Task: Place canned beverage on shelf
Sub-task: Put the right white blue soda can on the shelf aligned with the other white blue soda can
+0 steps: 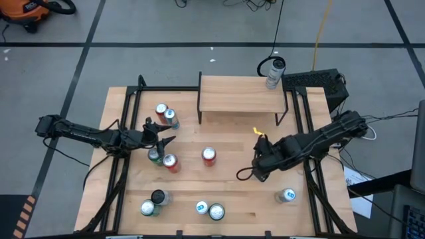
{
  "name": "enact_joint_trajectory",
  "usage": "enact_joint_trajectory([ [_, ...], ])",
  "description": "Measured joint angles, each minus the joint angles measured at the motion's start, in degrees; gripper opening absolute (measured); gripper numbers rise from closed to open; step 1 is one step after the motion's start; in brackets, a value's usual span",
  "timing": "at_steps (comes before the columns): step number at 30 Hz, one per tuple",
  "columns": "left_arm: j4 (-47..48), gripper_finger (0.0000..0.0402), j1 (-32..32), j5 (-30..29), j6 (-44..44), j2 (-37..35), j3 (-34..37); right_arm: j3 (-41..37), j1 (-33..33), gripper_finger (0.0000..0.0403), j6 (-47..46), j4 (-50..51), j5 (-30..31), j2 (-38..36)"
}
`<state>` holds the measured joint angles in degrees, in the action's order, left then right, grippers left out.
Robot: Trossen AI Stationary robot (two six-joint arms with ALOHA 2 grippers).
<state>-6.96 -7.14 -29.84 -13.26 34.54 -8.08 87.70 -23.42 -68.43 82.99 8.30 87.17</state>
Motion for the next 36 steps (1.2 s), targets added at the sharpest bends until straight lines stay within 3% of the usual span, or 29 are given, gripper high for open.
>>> enact_joint_trajectory([
  [15,0.3,0.0251,0.0,0.0,0.0,0.0,0.0,-7.9,-0.3,0.0346,-5.0,-9.3,-2.1,0.6],
  [22,0.3,0.0251,0.0,0.0,0.0,0.0,0.0,-10.0,-0.3,0.0313,-5.7,-8.6,-3.0,0.6],
  [31,0.2,0.0251,0.0,0.0,0.0,0.0,0.0,-10.3,1.2,0.0245,3.0,-5.7,-5.2,-0.2],
  [36,0.1,0.0251,0.0,0.0,0.1,0.0,0.0,-6.3,3.5,0.024,11.4,0.7,-5.1,-2.9],
])
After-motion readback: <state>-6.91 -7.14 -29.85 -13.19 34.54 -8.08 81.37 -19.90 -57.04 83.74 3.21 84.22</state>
